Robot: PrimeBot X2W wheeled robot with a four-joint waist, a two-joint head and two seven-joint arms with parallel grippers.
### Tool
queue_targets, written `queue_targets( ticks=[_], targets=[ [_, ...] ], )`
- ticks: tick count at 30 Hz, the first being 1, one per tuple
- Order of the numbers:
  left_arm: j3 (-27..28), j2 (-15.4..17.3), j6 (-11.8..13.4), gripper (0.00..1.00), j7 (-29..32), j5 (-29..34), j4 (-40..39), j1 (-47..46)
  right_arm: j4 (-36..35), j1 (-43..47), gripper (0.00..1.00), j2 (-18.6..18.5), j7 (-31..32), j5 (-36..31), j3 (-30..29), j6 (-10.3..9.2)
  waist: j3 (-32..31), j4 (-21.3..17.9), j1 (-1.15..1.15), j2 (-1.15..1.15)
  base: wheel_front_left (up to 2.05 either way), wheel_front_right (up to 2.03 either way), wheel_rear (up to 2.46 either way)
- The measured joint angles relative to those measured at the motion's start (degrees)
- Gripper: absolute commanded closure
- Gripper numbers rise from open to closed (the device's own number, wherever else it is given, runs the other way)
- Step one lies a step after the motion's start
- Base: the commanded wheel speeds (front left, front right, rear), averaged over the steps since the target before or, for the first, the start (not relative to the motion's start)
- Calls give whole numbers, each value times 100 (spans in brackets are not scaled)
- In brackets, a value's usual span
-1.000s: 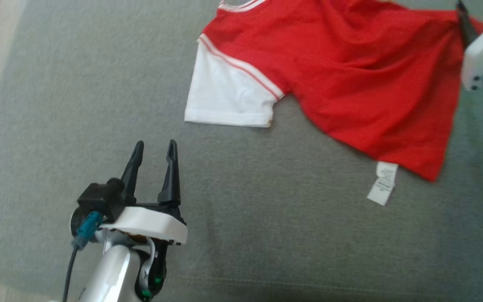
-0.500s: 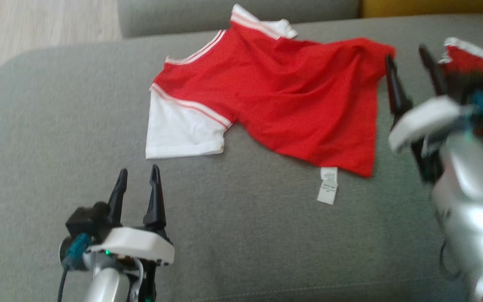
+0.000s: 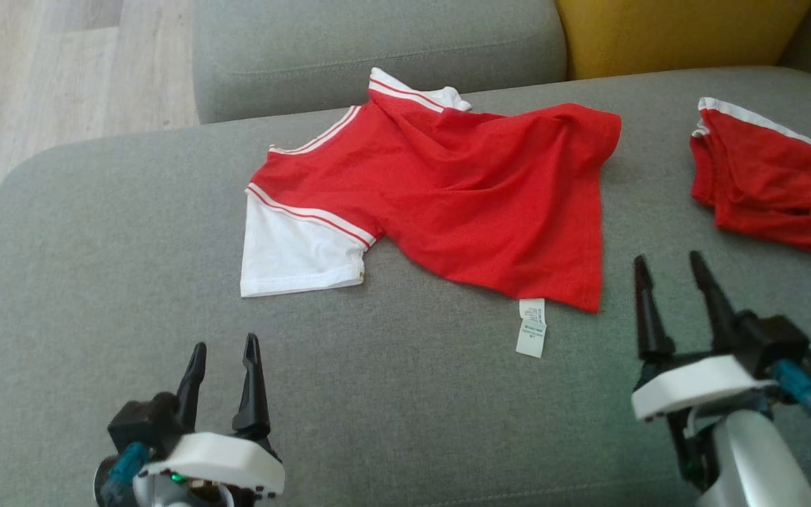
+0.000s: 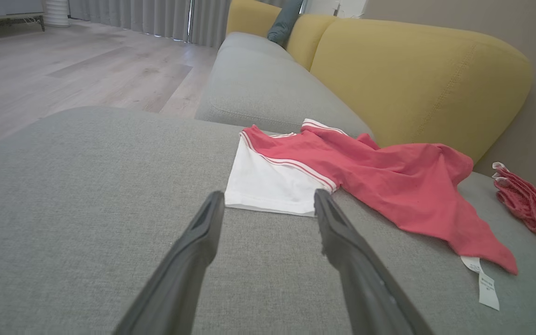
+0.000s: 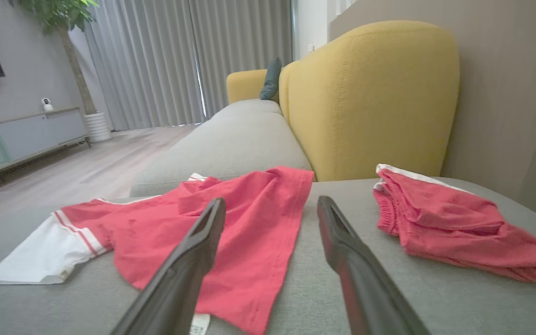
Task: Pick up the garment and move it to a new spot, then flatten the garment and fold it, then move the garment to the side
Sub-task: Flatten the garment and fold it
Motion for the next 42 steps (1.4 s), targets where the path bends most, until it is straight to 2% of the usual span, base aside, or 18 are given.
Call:
queue_targets(
  ticks=[4, 12, 32, 37, 42],
  targets=[
    [-11, 0, 0, 0, 0, 0, -1, 18, -305, 257, 0, 53, 30, 190, 231, 0, -29, 50, 0, 0, 0, 0, 0],
    [-24, 0, -1, 0, 0, 1, 2, 18, -542, 458, 0, 63, 159, 256, 245, 0, -20, 132, 0, 0, 0, 0, 0],
    [-22, 0, -16, 0, 0, 70, 22, -8, -705, 533, 0, 63, 288, 257, 192, 0, 153, 177, 0, 0, 0, 0, 0],
    [-33, 11, -189, 0, 43, 109, 494, -337, -732, 526, 0, 63, 287, 305, 193, 0, 338, 177, 0, 0, 0, 0, 0],
    [-18, 58, -261, 0, 478, 25, 975, -1189, -751, 497, 0, 63, 278, 360, 235, 0, 632, 152, 0, 0, 0, 0, 0]
  ],
)
